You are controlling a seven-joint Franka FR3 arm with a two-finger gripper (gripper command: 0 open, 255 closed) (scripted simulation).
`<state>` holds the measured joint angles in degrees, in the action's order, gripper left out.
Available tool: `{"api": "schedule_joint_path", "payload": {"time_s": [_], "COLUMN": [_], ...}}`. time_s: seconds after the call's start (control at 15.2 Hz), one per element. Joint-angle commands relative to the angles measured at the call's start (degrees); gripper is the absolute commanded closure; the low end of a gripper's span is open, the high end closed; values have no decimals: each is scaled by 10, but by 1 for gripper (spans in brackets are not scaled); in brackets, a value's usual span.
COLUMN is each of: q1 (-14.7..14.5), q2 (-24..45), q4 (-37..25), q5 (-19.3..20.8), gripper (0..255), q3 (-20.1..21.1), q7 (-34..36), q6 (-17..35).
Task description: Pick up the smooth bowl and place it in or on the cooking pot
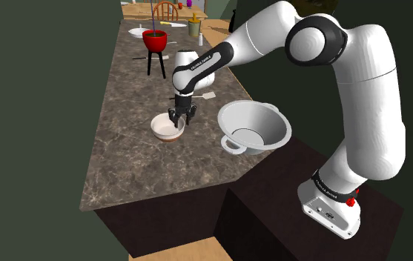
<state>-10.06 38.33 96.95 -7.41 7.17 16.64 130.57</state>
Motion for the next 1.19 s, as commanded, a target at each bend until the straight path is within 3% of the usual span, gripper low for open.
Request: {"api": "schedule_joint_path", "payload": {"time_s": [0.0,0.53,1.12], "q1": [0,0,2], "q2": [0,0,-45], "q4": [0,0,-1], "q5": [0,0,0], "gripper": [255,255,255], "q3": [0,0,1], "q7": [0,0,7], "q6": [0,0,-46]}}
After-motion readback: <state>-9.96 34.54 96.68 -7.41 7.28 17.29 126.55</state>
